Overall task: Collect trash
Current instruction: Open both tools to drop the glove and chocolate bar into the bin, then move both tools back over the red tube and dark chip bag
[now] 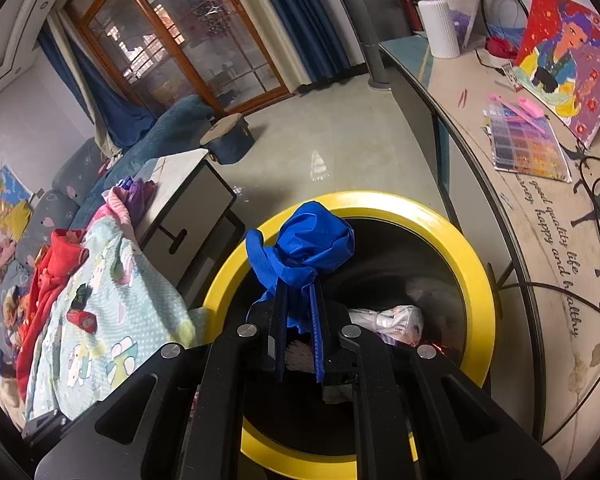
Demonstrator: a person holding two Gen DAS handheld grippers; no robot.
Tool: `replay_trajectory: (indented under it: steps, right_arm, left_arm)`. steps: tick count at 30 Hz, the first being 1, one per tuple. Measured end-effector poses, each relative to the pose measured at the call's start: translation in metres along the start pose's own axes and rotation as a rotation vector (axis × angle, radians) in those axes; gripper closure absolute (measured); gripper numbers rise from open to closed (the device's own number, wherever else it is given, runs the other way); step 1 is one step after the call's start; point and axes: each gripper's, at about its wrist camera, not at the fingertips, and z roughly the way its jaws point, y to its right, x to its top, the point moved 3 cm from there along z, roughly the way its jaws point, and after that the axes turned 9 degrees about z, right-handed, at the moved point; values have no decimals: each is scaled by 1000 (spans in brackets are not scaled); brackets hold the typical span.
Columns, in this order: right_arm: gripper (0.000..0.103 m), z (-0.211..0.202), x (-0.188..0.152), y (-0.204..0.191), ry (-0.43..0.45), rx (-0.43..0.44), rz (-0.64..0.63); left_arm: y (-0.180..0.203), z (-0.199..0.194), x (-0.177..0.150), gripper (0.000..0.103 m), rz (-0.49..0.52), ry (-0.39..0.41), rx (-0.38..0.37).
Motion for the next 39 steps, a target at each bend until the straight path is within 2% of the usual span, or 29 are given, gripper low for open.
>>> replay_trajectory:
  steps: [8, 10, 12, 13, 14, 16, 18, 20, 24, 39]
  right_arm:
    - [90, 6, 0, 16, -17, -11, 56]
    - [87, 6, 0, 19, -17, -13, 64]
    - [77, 6, 1, 20, -15, -14, 73]
    - [74, 5, 1, 21, -14, -14, 77]
    - [68, 5, 1, 21, -10, -17, 81]
    - [63, 4, 2, 20, -4, -20, 81]
    - [53, 2, 2, 19, 2, -17, 84]
    - [49, 0, 2, 17, 11, -17, 83]
    - [39, -6, 3, 9, 32, -12, 66]
    - [33, -22, -7, -39, 52, 95, -65]
  left_arm:
    - [4, 17, -3, 103, 0, -30, -24]
    - [3, 18, -3, 103, -7, -27, -23]
    - [1, 18, -3, 102, -13, -28, -15]
    - [0, 18, -2, 93, -20, -27, -10]
    - [-2, 17, -2, 75, -27, -25, -8]
    - [-5, 14, -3, 62, -44, -15, -13]
    - [-9, 10, -3, 53, -50, -4, 7]
    - [-15, 3, -2, 29, -66, 19, 23]
    - [-27, -10, -1, 13, -98, 49, 54]
    - [-69, -56, -1, 11, -171, 136, 223]
